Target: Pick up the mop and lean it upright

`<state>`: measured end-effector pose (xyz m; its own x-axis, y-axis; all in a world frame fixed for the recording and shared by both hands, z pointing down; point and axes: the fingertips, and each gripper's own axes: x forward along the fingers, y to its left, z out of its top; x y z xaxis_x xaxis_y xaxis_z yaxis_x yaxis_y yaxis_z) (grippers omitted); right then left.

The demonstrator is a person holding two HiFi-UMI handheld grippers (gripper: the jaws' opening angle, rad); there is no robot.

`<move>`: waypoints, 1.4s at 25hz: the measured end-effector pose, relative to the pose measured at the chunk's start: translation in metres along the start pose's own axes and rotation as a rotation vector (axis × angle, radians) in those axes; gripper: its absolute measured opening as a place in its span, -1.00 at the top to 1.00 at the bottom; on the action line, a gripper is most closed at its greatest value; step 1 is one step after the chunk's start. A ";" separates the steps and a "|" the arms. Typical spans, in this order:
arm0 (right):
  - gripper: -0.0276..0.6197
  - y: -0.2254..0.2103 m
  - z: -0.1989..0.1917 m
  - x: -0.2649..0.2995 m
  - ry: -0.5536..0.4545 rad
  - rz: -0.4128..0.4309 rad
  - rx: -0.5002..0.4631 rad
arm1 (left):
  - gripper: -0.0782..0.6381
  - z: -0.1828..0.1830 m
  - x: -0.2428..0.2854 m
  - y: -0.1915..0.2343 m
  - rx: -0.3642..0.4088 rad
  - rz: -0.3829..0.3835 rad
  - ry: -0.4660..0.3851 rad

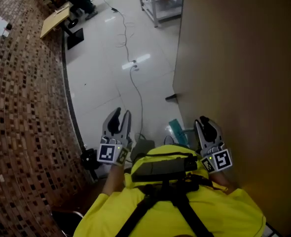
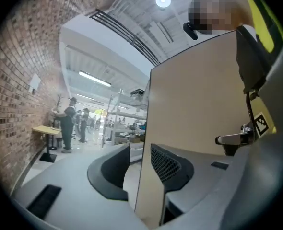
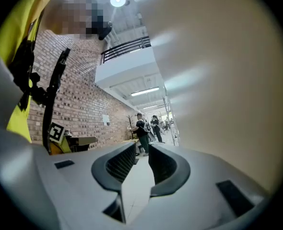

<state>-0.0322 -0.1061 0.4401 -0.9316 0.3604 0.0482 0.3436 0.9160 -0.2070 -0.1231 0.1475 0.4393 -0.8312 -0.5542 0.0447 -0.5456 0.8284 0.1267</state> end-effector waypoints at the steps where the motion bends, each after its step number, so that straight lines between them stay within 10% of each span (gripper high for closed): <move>1: 0.65 -0.005 0.003 0.003 -0.012 -0.031 -0.016 | 0.40 0.002 0.024 -0.002 0.003 -0.053 -0.003; 11: 0.64 -0.030 0.005 -0.031 -0.086 -0.676 -0.084 | 0.41 -0.027 0.175 -0.074 0.032 -0.700 0.137; 17: 0.40 -0.017 -0.059 -0.051 -0.015 -1.174 0.028 | 0.41 -0.041 0.203 -0.102 0.076 -1.022 0.232; 22: 0.29 -0.062 -0.148 -0.054 0.019 -1.446 0.146 | 0.45 -0.066 0.218 -0.117 0.088 -1.181 0.284; 35: 0.57 -0.122 -0.209 -0.074 0.104 -1.635 0.187 | 0.45 -0.058 0.201 -0.111 0.091 -1.222 0.318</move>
<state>0.0194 -0.2072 0.6659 -0.2558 -0.8890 0.3799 -0.9587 0.2838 0.0187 -0.2237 -0.0608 0.4913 0.2741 -0.9439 0.1841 -0.9527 -0.2403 0.1860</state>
